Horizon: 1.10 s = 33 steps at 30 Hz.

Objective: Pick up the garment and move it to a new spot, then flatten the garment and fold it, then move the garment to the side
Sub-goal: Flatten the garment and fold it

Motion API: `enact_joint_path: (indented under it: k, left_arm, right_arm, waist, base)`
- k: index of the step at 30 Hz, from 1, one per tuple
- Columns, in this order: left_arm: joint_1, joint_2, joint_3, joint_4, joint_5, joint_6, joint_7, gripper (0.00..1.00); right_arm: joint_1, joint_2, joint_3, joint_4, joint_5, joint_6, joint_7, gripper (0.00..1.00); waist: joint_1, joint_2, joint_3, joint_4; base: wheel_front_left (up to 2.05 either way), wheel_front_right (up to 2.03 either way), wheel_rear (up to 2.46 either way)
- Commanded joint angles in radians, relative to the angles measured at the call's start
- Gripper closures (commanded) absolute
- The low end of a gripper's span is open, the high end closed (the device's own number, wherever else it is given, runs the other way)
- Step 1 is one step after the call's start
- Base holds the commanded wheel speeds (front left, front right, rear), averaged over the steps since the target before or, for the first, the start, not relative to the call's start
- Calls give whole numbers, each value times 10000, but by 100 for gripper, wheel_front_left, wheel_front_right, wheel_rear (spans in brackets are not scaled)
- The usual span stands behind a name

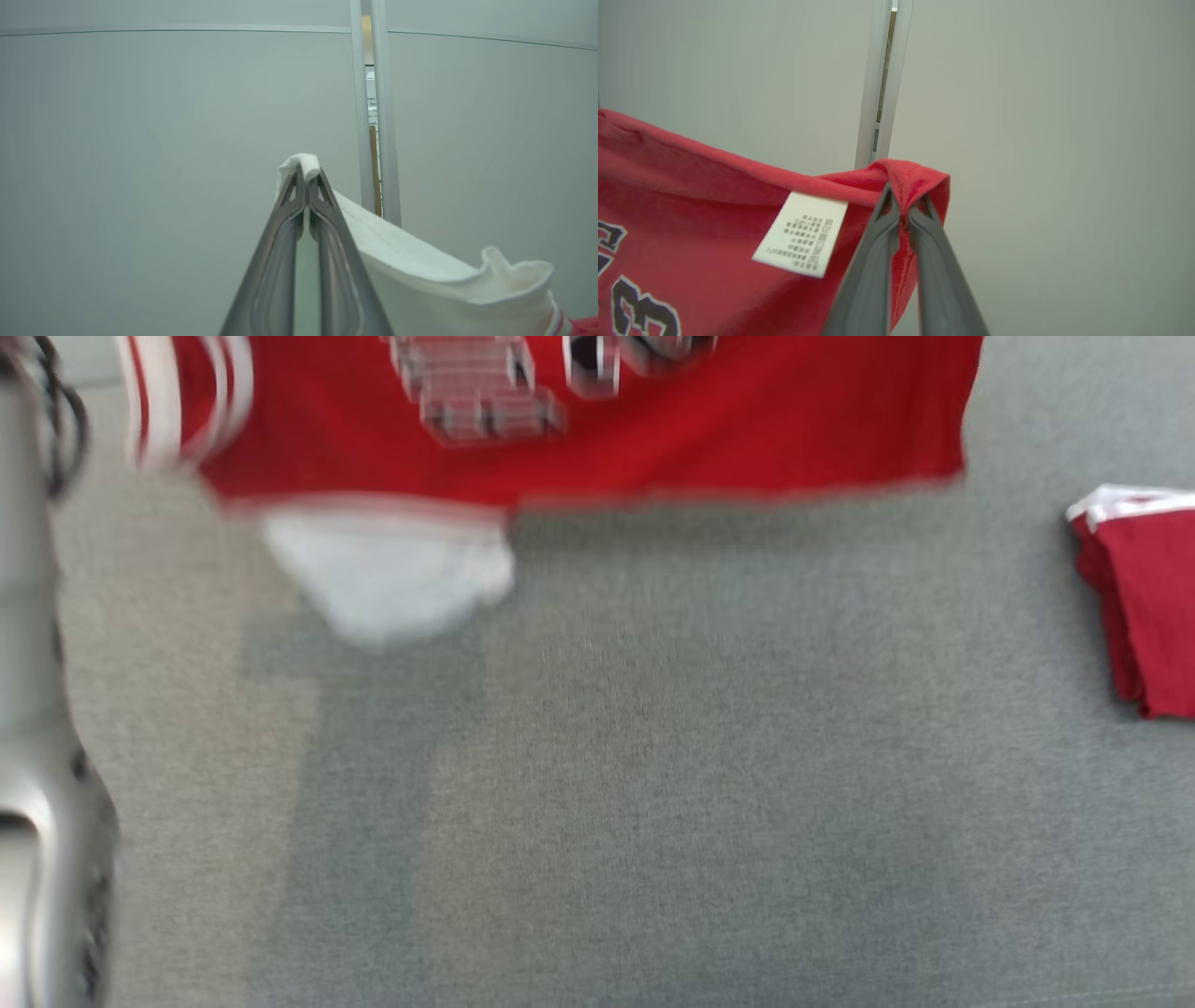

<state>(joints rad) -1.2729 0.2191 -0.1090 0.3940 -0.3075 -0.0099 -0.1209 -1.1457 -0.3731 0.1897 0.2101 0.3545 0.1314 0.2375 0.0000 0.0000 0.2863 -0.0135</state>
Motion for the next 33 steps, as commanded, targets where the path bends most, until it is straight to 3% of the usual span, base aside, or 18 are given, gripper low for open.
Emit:
enact_joint_path:
  k: [1,7,13,21,26,33]
  left_arm:
    - [-883,35,-46,569,154,-5,-261,100]
    - [-3454,-199,-124,2875,416,1,-1174,100]
    - [-4024,-467,36,4014,373,16,-1451,100]
    - [-1661,-990,518,3093,631,-376,-1426,100]
    - [395,-1253,616,2619,867,-710,-1427,100]
    - [3133,-1091,435,2158,1378,-1049,-1428,100]
  right_arm:
    - [-845,-54,146,694,-188,-17,-323,100]
    - [-3580,152,42,3700,-965,-18,-2166,100]
    - [-4324,360,-32,6017,-1625,-18,-4145,100]
    - [-3165,732,613,7793,-1147,-18,-4958,100]
    - [-1858,797,1618,7889,-390,-18,-5034,100]
    - [205,205,3216,7441,1151,-18,-5030,100]
  waist:
    - [0,0,1948,-72]
    - [0,0,2635,166]
    - [0,0,3071,380]
    - [0,0,3206,621]
    - [0,0,2762,783]
    - [0,0,1698,1008]
  base:
    - [0,0,0]
    - [0,0,0]
    - [0,0,0]
    - [0,0,0]
    - [0,0,0]
    - [0,0,0]
